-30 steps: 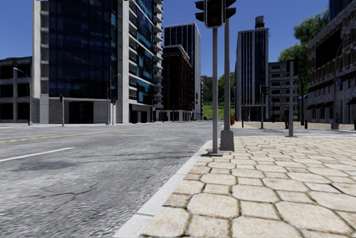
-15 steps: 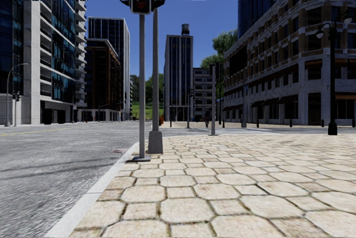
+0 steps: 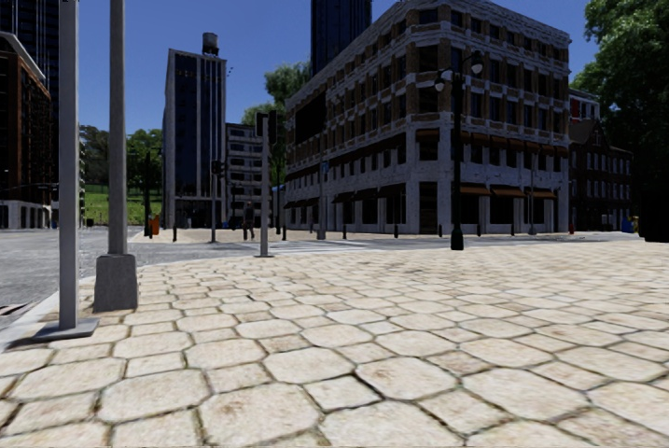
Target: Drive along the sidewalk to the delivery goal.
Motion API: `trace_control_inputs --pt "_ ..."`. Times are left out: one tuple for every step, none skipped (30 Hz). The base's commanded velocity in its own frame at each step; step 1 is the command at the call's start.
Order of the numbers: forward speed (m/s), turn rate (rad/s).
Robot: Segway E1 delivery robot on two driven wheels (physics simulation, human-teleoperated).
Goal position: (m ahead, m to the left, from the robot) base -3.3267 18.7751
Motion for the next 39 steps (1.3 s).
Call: trace_control_inputs --pt "1.29 -0.83" --pt "1.3 -0.86" --pt "1.3 -0.91" --pt "1.3 -0.91" --pt "1.3 -0.94" --pt "1.3 -0.95" --pt "1.3 -0.95" --pt "1.3 -0.95" --pt "1.3 -0.95" --pt "1.3 -0.96" --pt "1.3 -0.96" --pt "1.3 -0.96" --pt "1.3 -0.96" --pt "1.3 -0.96" --pt "1.3 -0.96" --pt "1.3 -0.96" --pt "1.3 -0.96" --pt "1.3 -0.96" --pt "1.3 -0.96" --pt "1.31 -0.96" --pt "1.31 -0.96" --pt "1.31 -0.96" --pt "1.31 -0.96" --pt "1.31 -0.96" --pt "1.31 -0.96" --pt "1.31 -0.96" --pt "1.32 -0.96" --pt "1.33 -0.96" --pt "1.34 -0.96" --pt "1.34 -0.96" --pt "1.35 -0.96" --pt "1.36 -0.96" --pt "1.36 -0.96" --pt "1.36 -0.96" --pt "1.37 -0.96" --pt "1.37 -0.96" --pt "1.37 -0.96" --pt "1.37 -0.96" --pt "1.37 -0.96"
